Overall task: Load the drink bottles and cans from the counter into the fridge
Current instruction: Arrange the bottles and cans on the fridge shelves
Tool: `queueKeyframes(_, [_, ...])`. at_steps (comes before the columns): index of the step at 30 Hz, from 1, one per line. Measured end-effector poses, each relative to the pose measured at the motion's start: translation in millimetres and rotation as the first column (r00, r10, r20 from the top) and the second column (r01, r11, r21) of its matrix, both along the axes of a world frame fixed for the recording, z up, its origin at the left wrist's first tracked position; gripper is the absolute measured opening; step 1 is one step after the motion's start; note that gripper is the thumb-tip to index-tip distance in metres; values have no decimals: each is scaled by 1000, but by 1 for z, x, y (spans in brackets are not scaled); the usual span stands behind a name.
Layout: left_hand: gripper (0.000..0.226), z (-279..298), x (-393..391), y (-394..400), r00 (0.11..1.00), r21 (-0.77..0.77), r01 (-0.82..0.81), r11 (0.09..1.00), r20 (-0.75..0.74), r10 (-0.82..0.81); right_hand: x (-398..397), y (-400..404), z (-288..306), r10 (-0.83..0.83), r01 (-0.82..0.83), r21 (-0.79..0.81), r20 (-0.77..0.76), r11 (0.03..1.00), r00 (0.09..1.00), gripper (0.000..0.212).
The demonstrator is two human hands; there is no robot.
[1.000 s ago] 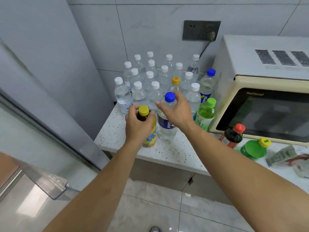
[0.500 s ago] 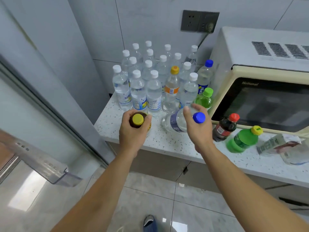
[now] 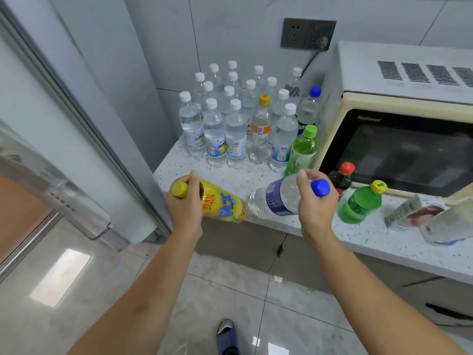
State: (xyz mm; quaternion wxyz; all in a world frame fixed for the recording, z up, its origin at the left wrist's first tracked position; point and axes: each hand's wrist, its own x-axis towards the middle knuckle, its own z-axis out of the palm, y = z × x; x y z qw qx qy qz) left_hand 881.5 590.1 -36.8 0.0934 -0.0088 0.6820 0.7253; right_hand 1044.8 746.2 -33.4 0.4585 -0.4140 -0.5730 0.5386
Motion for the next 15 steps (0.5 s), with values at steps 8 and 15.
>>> queueKeyframes(8, [13, -14, 37, -77, 993, -49, 42, 998, 109, -36, 13, -41, 2, 272, -284, 35, 188, 958, 944, 20])
queueKeyframes(15, [6, -36, 58, -191, 959, -103, -186, 977, 198, 204, -16, -136, -44, 584, -578, -161, 430, 800, 688, 17])
